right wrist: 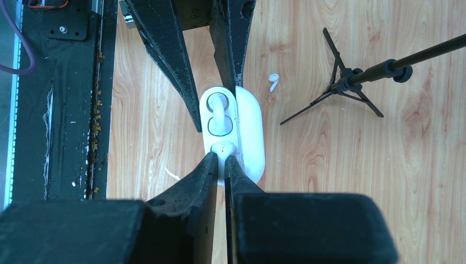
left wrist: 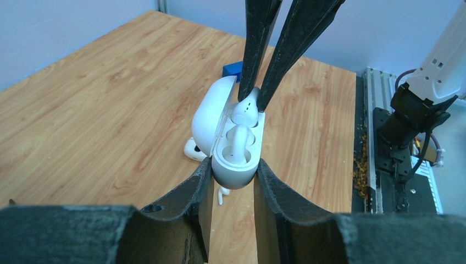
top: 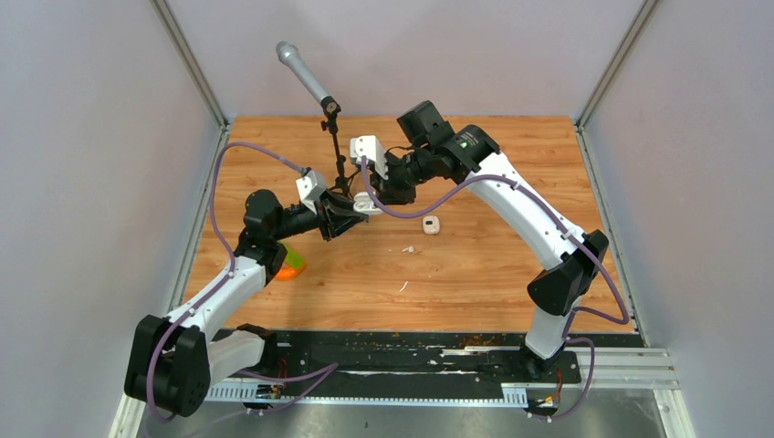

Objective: Insert the wireless bluetooth earbuds into the charging case
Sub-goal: Place the earbud in the charging case.

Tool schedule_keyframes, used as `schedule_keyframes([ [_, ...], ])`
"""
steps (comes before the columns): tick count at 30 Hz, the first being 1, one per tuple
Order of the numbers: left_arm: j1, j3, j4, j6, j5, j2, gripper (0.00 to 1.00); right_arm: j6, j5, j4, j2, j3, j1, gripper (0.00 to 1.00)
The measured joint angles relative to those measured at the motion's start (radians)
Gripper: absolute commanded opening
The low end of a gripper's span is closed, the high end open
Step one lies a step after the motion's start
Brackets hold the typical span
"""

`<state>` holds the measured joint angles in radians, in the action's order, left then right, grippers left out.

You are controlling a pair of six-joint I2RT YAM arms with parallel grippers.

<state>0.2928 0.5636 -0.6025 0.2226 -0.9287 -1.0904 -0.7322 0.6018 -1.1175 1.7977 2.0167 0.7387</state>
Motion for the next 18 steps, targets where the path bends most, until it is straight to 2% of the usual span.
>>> schedule_keyframes([
  [11, 0.001, 0.000, 0.000, 0.003, 0.003, 0.000, 0.00, -0.026, -0.010, -0.013, 0.000, 0.000, 0.001, 0.09],
  [18, 0.002, 0.000, 0.000, 0.003, 0.003, 0.000, 0.00, -0.036, -0.010, -0.019, 0.006, 0.000, 0.001, 0.18],
])
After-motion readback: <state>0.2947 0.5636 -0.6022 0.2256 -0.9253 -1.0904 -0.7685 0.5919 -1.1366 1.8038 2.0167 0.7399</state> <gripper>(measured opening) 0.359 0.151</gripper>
